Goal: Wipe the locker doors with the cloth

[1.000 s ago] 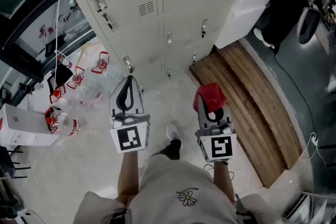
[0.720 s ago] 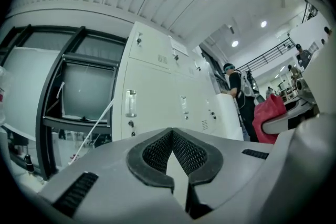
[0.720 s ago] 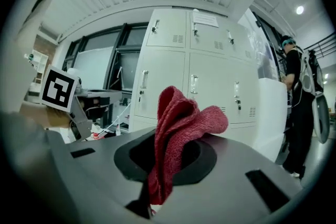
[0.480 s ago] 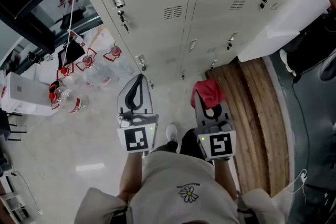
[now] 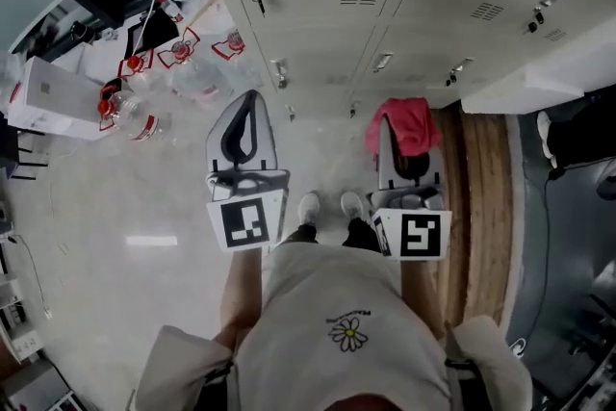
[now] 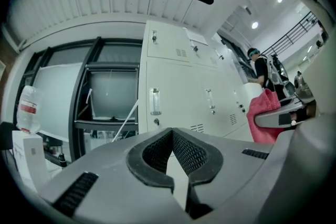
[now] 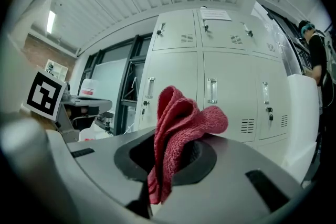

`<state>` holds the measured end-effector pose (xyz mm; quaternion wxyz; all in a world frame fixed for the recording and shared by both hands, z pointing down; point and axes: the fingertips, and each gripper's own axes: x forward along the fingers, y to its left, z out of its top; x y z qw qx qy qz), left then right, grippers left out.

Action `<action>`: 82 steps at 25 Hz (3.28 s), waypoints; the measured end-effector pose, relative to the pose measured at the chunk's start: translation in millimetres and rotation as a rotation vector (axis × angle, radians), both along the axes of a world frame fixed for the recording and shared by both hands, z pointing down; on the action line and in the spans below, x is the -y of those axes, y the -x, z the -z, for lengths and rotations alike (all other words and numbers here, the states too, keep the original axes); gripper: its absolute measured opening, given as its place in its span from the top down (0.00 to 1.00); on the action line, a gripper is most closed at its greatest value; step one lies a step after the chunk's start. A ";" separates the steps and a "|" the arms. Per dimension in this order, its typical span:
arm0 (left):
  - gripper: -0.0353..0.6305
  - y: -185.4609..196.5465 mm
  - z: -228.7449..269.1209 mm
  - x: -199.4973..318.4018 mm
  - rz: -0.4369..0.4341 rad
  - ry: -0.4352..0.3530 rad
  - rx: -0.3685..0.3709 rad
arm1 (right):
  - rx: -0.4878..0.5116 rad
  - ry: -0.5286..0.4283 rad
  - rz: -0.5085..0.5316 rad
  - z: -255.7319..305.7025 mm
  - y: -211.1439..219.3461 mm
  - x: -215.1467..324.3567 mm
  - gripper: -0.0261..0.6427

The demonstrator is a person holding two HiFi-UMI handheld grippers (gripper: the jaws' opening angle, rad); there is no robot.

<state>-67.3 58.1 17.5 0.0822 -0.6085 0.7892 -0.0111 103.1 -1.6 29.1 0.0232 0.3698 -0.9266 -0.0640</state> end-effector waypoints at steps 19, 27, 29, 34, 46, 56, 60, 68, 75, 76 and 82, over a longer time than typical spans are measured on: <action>0.92 -21.5 -18.8 16.8 0.085 0.039 -0.051 | -0.005 0.017 0.119 -20.4 -8.9 43.4 0.91; 0.92 -1.3 -35.8 23.4 0.143 0.035 -0.048 | -0.010 0.000 0.165 -34.9 8.3 64.9 0.91; 0.92 2.7 -44.5 23.2 0.152 0.042 -0.057 | -0.011 0.011 0.183 -42.9 12.9 65.0 0.91; 0.92 7.9 -75.7 28.7 0.166 0.055 -0.041 | -0.033 0.006 0.218 -72.7 23.1 68.8 0.91; 0.92 21.8 -188.8 35.6 0.202 0.033 -0.079 | -0.026 0.013 0.220 -173.6 34.6 72.5 0.91; 0.92 23.5 -227.4 40.3 0.191 -0.070 -0.138 | 0.001 0.061 0.207 -239.1 48.0 66.3 0.91; 0.92 26.0 -221.0 50.5 0.164 -0.089 -0.125 | -0.007 0.044 0.193 -238.9 54.5 74.0 0.91; 0.92 50.2 -226.7 56.3 0.188 -0.069 -0.146 | 0.012 -0.048 0.159 -210.7 105.6 86.9 0.91; 0.92 90.3 -222.6 46.8 0.216 -0.058 -0.147 | 0.127 -0.170 0.260 -160.7 203.6 76.7 0.91; 0.92 95.6 -222.4 45.3 0.218 -0.058 -0.148 | 0.137 -0.180 0.266 -155.8 214.9 75.5 0.91; 0.92 125.4 -224.5 33.8 0.220 -0.051 -0.141 | 0.144 -0.243 0.274 -143.3 267.6 68.3 0.92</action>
